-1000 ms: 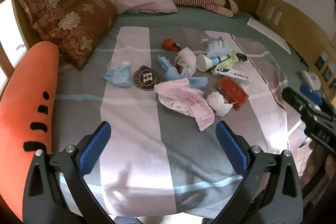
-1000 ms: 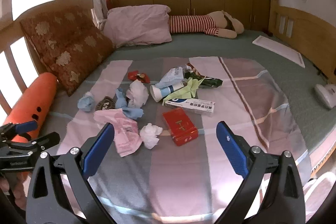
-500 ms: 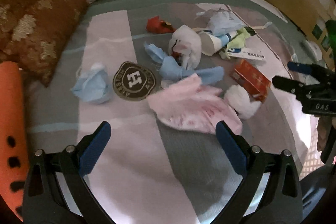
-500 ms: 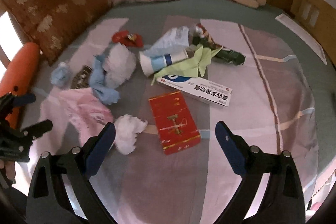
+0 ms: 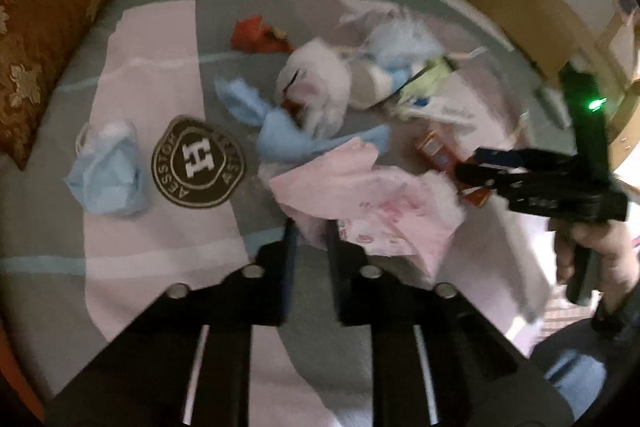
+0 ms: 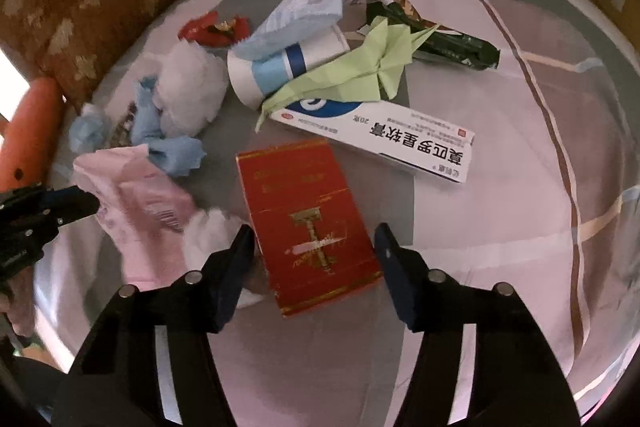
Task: Collect trash
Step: 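Grasp the red box with the right tool while the left tool grasps pink tissue, then carry the red box and pink tissue to the bin and release both, then grasp the blue face mask with the left tool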
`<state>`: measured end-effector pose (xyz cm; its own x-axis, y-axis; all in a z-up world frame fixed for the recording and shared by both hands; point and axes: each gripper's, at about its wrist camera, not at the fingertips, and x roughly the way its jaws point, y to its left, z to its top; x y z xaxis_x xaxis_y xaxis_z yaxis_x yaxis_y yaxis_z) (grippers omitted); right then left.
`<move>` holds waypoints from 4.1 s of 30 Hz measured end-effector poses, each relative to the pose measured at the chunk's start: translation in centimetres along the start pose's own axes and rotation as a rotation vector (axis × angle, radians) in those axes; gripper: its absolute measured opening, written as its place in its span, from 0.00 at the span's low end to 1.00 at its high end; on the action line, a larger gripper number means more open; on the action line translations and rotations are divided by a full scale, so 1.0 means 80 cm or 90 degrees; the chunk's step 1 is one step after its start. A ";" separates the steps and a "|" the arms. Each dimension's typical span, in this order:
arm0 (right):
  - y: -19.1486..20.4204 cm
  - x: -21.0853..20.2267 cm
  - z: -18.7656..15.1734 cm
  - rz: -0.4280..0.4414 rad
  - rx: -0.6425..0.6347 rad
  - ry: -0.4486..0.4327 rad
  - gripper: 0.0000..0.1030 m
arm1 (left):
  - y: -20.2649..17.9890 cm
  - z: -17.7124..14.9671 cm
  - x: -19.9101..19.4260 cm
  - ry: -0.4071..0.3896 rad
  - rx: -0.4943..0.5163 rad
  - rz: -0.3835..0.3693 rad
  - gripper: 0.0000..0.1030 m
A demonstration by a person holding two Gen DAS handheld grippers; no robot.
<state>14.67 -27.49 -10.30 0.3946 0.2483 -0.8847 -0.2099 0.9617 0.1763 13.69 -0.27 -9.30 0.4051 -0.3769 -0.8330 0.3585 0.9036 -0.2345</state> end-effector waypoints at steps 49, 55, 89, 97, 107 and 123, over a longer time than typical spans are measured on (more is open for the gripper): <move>0.049 -0.198 -0.070 0.004 0.025 -0.267 0.59 | -0.083 -0.030 -0.167 -0.235 0.009 0.029 0.06; 0.008 -0.263 -0.121 -0.013 0.082 -0.337 0.59 | -0.140 -0.029 -0.163 -0.244 0.059 -0.018 0.05; -0.064 -0.356 -0.250 -0.126 0.172 -0.375 0.88 | -0.262 -0.057 -0.146 -0.192 0.058 -0.110 0.97; 0.059 -0.279 -0.128 -0.018 0.031 -0.318 0.88 | -0.088 -0.092 -0.179 -0.194 -0.076 0.075 0.97; 0.086 -0.193 -0.113 0.011 0.042 -0.242 0.91 | -0.046 -0.098 -0.170 -0.169 -0.107 0.149 0.97; 0.092 -0.185 -0.117 -0.014 0.013 -0.243 0.91 | -0.045 -0.099 -0.162 -0.158 -0.109 0.150 0.97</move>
<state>-1.07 -25.17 0.04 0.7041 0.2492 -0.6650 -0.1819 0.9684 0.1704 0.45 2.94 -1.65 0.6590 -0.1729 -0.7320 0.0934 0.9845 -0.1485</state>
